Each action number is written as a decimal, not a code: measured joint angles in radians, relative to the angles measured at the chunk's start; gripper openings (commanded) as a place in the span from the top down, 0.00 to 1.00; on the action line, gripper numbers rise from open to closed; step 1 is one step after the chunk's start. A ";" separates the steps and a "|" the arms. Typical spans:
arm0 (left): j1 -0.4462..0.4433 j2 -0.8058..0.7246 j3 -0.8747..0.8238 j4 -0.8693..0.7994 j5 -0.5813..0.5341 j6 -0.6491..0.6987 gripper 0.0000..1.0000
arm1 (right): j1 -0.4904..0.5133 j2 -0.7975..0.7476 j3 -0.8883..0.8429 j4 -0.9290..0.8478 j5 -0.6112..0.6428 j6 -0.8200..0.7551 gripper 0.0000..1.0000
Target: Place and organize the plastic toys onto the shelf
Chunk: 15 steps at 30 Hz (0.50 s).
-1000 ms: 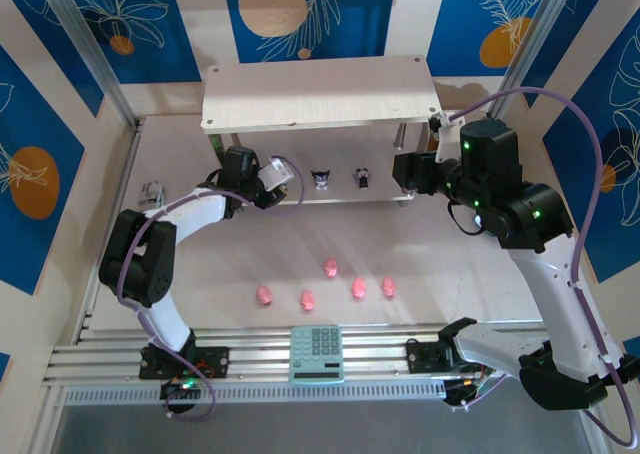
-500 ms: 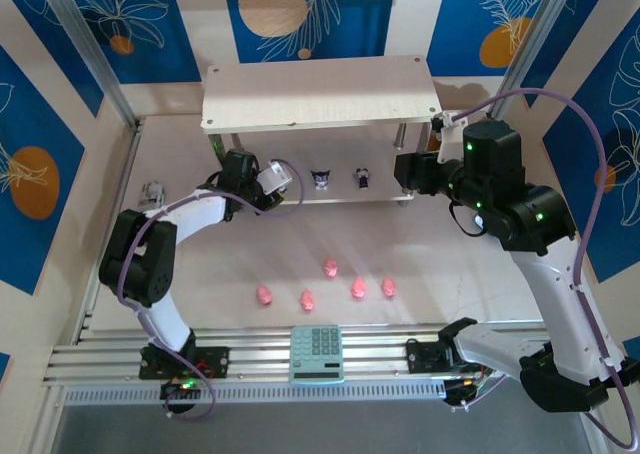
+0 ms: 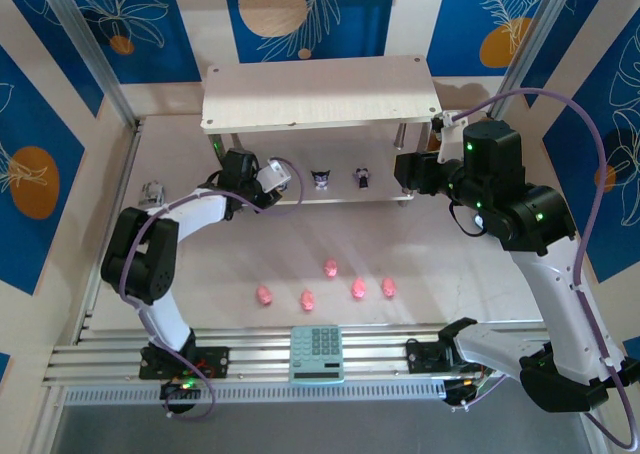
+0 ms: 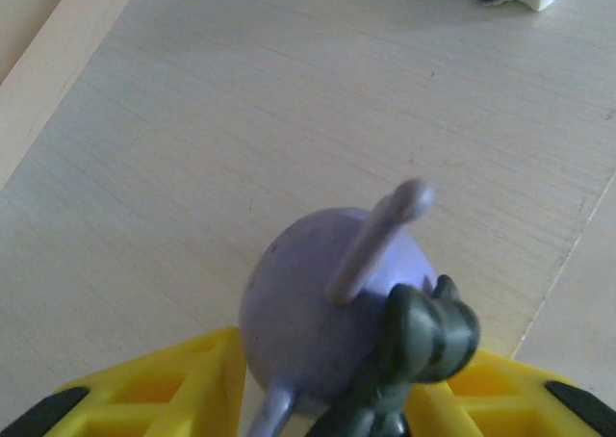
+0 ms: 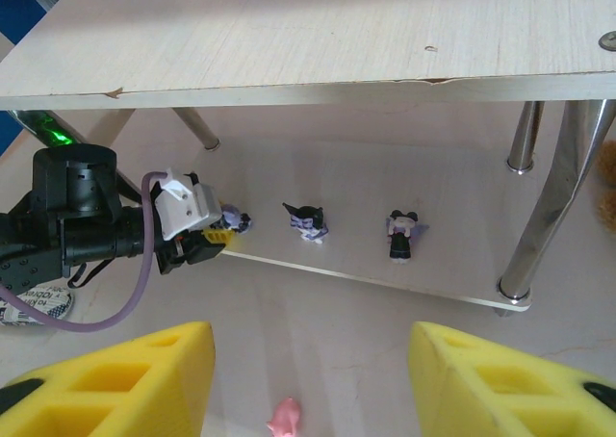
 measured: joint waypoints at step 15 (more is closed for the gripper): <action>0.006 0.004 0.011 -0.009 -0.007 0.007 0.55 | -0.001 0.000 -0.008 0.008 0.006 0.000 0.43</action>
